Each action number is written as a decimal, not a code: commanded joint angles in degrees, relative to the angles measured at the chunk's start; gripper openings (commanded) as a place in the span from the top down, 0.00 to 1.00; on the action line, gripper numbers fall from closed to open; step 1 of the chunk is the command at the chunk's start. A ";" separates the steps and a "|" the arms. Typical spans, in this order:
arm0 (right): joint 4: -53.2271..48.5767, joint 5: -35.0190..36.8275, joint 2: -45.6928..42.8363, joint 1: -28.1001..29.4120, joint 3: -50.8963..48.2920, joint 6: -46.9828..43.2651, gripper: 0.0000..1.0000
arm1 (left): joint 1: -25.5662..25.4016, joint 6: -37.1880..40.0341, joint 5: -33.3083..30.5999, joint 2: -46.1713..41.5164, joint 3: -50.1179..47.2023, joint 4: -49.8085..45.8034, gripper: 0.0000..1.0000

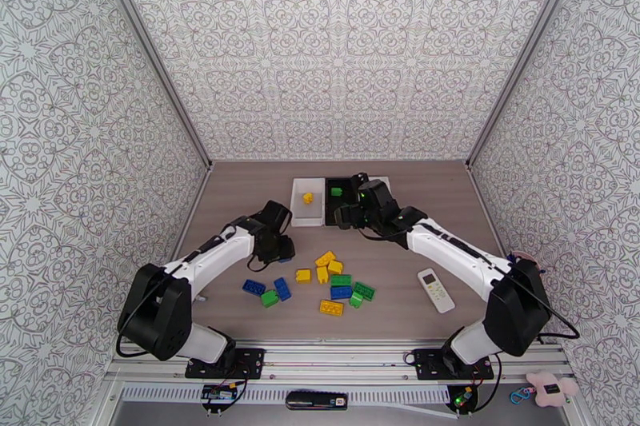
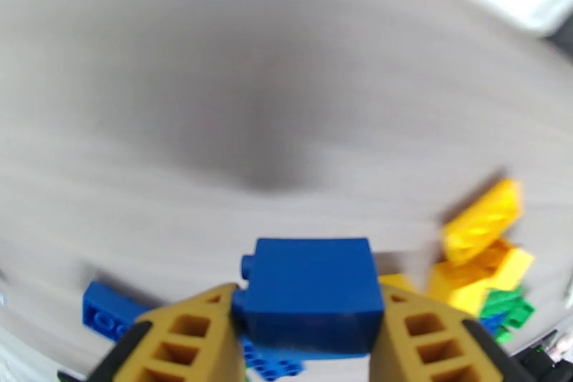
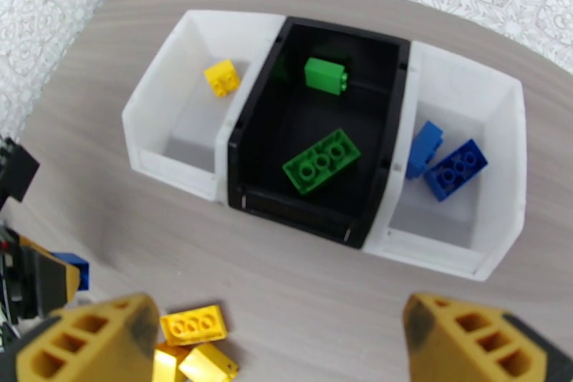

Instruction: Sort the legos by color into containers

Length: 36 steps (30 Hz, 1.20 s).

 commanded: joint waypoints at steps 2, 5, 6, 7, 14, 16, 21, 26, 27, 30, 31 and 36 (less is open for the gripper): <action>1.71 1.42 -3.24 0.25 -2.22 1.95 0.07 | -1.28 3.54 3.74 1.05 5.25 9.11 0.60; 1.83 2.51 -4.94 0.16 -3.49 2.48 0.07 | -2.71 4.63 4.65 3.63 9.11 13.17 0.60; 1.87 3.01 -5.62 0.21 -4.02 2.82 0.07 | -3.43 5.29 4.97 4.66 10.54 14.59 0.60; 1.87 3.51 -6.21 0.08 -4.53 3.08 0.07 | -3.95 5.95 5.16 5.74 11.84 15.73 0.60; 1.35 8.80 -12.54 -0.78 -9.15 6.24 0.07 | -8.15 8.52 7.04 15.99 24.20 19.64 0.61; 0.97 10.19 -14.58 -1.10 -10.76 7.26 0.07 | -8.85 8.09 7.88 18.90 27.22 21.19 0.61; -0.37 11.22 -18.51 -2.24 -13.69 8.44 0.08 | -10.20 5.95 9.93 27.79 36.74 22.05 0.61; -1.87 11.27 -20.74 -2.73 -14.64 8.44 0.08 | -10.62 3.39 11.52 36.66 46.96 22.16 0.61; -2.23 11.31 -21.08 -2.74 -14.80 8.53 0.08 | -10.56 3.33 11.52 38.52 49.30 21.55 0.61; -2.76 11.32 -22.15 -2.87 -15.33 8.44 0.08 | -10.47 3.77 10.57 44.38 57.11 18.80 0.61; -2.89 11.39 -22.40 -2.93 -15.57 8.44 0.08 | -10.40 3.82 10.38 45.94 59.35 18.10 0.61; -3.06 11.12 -23.19 -3.09 -16.29 8.53 0.08 | -10.12 4.00 10.33 53.63 70.91 14.42 0.61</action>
